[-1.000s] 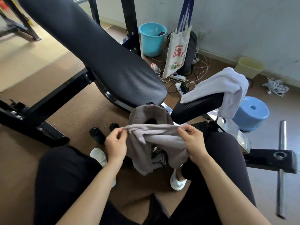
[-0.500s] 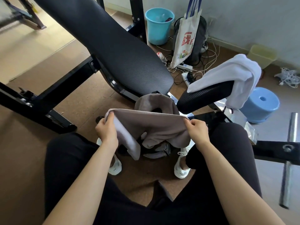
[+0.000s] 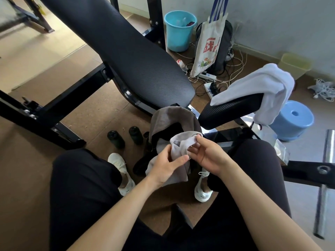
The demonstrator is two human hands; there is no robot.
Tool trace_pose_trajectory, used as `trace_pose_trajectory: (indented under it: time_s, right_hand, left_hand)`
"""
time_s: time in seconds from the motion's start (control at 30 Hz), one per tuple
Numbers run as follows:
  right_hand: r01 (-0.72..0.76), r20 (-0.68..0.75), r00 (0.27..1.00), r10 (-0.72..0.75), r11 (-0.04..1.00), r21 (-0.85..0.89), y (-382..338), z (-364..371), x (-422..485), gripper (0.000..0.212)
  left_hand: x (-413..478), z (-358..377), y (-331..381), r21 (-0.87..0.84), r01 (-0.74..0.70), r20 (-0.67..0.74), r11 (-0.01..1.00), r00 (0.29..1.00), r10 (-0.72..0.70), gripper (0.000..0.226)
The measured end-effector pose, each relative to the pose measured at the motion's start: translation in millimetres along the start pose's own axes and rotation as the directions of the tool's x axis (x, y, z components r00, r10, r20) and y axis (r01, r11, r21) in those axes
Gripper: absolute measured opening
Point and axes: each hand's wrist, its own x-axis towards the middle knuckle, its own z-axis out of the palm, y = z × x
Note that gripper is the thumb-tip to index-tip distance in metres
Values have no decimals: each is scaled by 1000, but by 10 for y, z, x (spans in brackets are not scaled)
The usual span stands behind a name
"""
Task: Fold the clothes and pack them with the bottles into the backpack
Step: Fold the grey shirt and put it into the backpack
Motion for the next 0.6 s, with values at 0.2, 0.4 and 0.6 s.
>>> trace_pose_trajectory:
  time_s: [0.2,0.4,0.6]
  right_hand:
    - [131,103,989,-108,958,-256,51,59,-88,24]
    - [209,175,977,-125,741,-637,232,60,-61,33]
    - [271,142,961,-235,726,-632,353,111,-42,26]
  left_hand:
    - [87,-59,-21,35,-8,-93,999,996,11,19]
    - [131,-149,18,-297,66,-109,953,989,-103,29]
    - [131,-172,28,-379,78,-14,922,996,-90,31]
